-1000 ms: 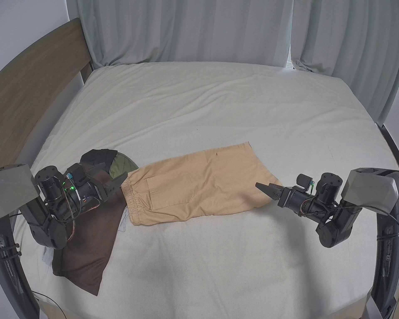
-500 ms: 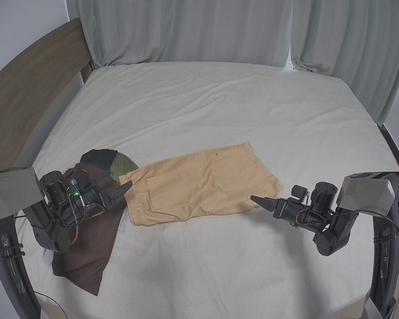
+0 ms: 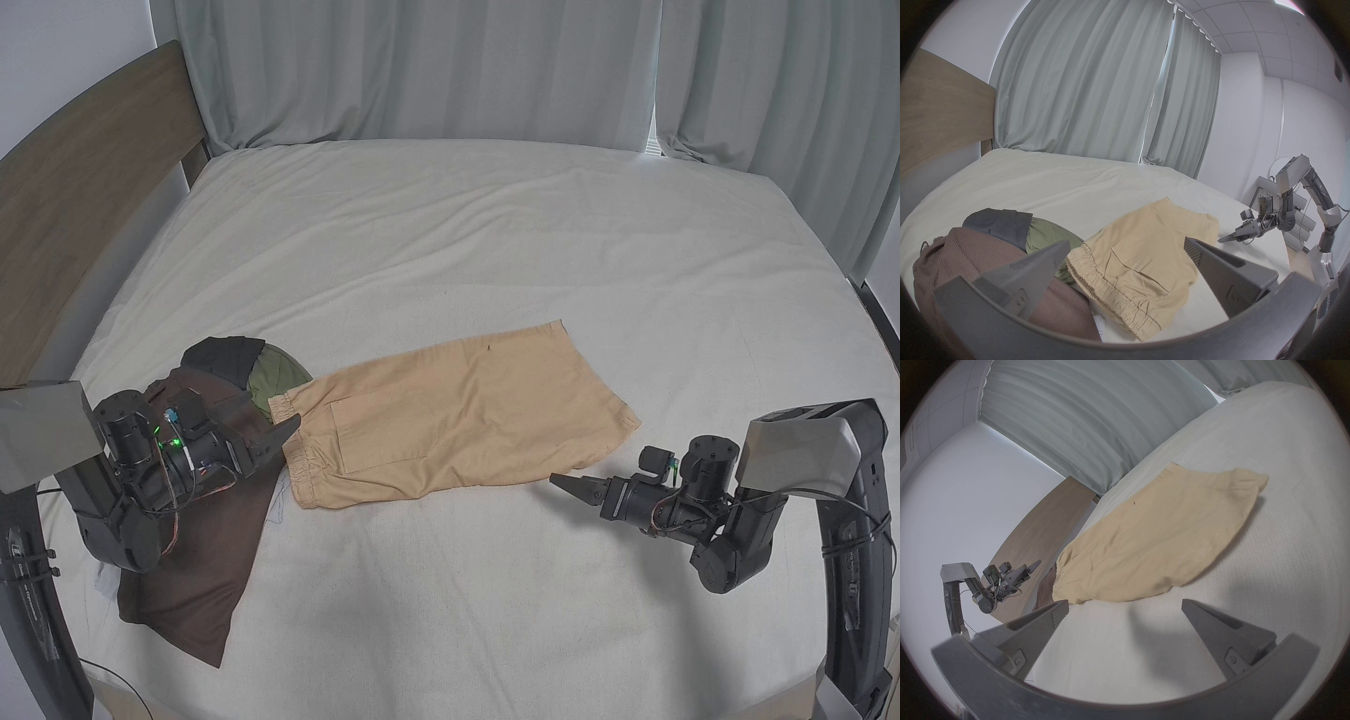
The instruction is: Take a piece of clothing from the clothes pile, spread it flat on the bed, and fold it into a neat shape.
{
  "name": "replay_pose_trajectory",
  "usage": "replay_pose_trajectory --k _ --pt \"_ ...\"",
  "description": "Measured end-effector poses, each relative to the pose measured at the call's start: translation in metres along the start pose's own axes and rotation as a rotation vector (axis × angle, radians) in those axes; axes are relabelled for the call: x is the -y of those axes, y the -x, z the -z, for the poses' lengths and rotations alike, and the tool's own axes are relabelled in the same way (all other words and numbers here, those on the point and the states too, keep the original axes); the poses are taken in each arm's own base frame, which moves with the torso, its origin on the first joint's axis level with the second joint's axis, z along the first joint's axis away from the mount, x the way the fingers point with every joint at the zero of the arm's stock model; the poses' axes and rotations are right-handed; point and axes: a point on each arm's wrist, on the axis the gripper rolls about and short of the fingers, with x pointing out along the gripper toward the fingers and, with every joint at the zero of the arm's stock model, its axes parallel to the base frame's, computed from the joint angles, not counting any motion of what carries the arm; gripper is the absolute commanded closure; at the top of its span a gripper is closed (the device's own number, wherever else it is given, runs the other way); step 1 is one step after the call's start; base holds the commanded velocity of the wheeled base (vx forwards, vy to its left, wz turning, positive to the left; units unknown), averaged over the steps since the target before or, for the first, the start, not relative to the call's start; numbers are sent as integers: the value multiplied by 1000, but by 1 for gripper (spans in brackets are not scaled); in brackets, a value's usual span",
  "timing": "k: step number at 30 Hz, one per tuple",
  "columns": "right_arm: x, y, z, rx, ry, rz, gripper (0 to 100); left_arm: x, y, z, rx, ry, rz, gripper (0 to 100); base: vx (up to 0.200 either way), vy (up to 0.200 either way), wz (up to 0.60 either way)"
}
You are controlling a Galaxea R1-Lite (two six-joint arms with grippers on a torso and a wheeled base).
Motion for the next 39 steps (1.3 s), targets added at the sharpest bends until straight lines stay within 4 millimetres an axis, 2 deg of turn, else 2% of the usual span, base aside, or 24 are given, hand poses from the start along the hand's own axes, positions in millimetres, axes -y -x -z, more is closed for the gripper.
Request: replay_pose_trajectory --k 7,17,28,39 --pt "10 -11 6 4 2 -2 0 -1 0 2 -2 1 -2 0 0 0 0" --pt "17 -40 5 66 37 -14 0 -2 -2 5 -9 4 0 0 0 0 0" --pt "-1 -72 7 128 -55 -49 0 -1 -2 5 -11 5 1 0 0 0 0" --pt "1 -87 13 171 -44 -37 0 -1 -2 6 -11 6 2 0 0 0 0"
